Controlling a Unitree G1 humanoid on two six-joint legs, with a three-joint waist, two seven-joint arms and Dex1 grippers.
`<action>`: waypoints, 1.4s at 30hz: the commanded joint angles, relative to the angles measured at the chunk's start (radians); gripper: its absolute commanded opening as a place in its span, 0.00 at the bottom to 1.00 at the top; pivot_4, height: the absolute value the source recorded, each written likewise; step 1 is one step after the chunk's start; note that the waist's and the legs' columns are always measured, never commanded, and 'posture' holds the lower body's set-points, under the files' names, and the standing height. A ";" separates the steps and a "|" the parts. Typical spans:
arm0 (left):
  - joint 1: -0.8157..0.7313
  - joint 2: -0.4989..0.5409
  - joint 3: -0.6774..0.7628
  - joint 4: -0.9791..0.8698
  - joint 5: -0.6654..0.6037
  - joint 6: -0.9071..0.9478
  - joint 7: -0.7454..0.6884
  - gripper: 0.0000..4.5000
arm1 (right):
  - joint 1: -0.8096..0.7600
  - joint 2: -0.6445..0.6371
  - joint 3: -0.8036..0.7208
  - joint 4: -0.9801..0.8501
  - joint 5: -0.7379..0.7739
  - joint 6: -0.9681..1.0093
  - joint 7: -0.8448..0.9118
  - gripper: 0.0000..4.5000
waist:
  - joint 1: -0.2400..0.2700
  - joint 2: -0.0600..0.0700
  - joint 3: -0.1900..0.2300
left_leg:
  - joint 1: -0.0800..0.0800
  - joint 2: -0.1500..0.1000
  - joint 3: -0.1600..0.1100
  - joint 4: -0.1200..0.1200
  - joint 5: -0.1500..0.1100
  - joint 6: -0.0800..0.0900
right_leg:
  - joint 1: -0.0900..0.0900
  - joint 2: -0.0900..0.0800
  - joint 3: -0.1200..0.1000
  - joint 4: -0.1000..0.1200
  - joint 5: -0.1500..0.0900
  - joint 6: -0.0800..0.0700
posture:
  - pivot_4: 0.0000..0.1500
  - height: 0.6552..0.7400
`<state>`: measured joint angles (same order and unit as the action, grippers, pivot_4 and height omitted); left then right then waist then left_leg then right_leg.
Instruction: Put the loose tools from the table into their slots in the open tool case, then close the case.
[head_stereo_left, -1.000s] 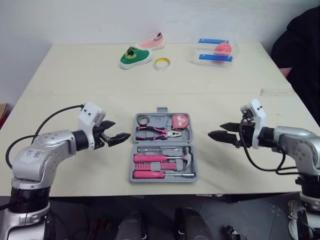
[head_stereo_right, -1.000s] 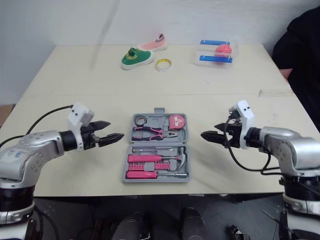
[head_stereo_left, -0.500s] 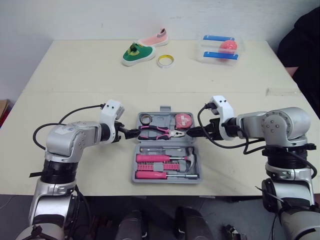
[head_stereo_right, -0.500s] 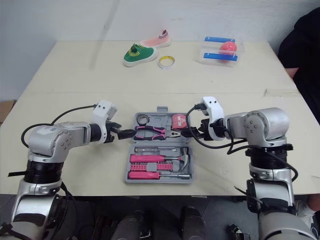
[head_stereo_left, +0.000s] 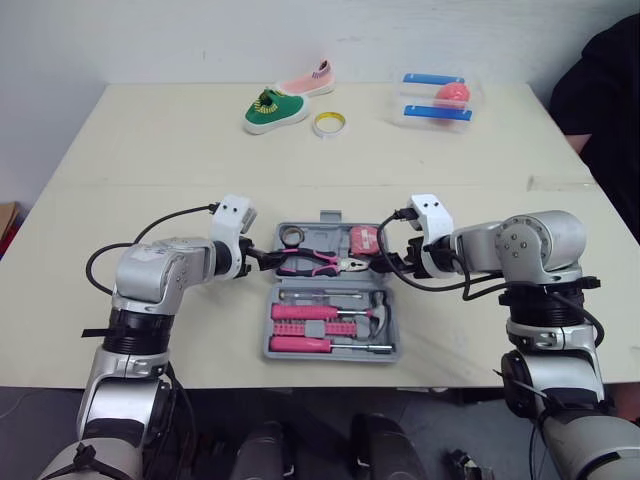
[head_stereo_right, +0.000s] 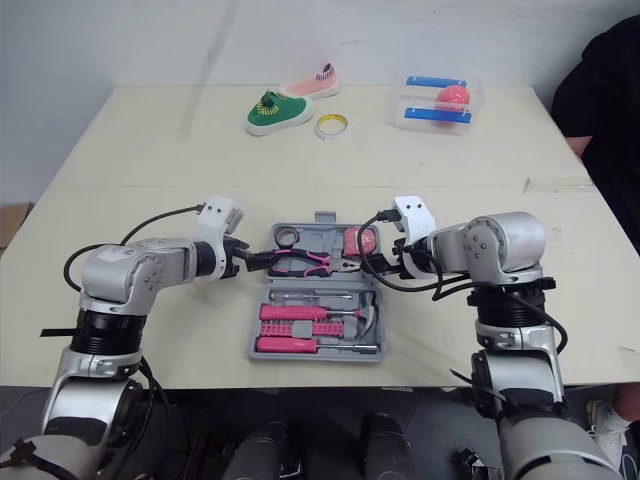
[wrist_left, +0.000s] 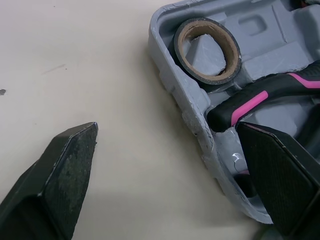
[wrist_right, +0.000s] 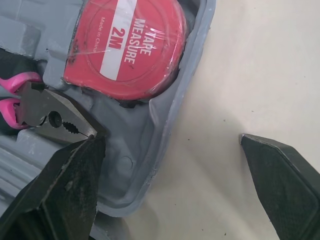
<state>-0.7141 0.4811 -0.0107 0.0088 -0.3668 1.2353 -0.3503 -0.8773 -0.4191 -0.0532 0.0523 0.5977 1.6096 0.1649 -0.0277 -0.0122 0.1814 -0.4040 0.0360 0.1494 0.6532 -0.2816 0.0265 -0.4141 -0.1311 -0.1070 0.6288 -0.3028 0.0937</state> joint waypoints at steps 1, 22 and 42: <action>-0.018 -0.002 -0.019 -0.002 0.010 0.023 -0.007 1.00 | 0.001 0.016 -0.014 0.025 0.010 0.005 -0.015 0.89 | 0.000 0.000 0.000 | 0.000 0.000 0.000 0.000 0.000 0.000 | 0.000 0.000 0.000 0.000 0.000 0.000 | 1.00 1.00; 0.091 -0.142 0.234 -0.068 -0.036 -0.365 -0.063 0.00 | 0.187 0.036 -0.040 -0.264 0.006 -0.490 0.190 0.00 | 0.001 0.000 0.000 | -0.003 -0.003 0.000 -0.004 0.001 0.001 | -0.001 0.000 -0.001 -0.002 0.001 0.001 | 1.00 1.00; 0.479 0.021 0.071 0.129 0.316 -1.573 -0.195 0.00 | 0.569 -0.151 0.168 0.278 -0.643 -2.266 0.511 0.00 | -0.003 -0.001 0.000 | 0.003 -0.003 0.002 -0.002 0.001 0.003 | 0.002 -0.002 0.000 -0.005 0.002 0.004 | 1.00 1.00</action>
<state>-0.2584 0.4549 0.0171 0.1123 -0.0909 -0.2654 -0.5541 -0.3310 -0.5169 0.1122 0.2771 0.0560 -0.5647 0.6659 -0.0311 -0.0134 0.1819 -0.3991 0.0327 0.1515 0.6503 -0.2810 0.0296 -0.4104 -0.1337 -0.1067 0.6240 -0.3010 0.0970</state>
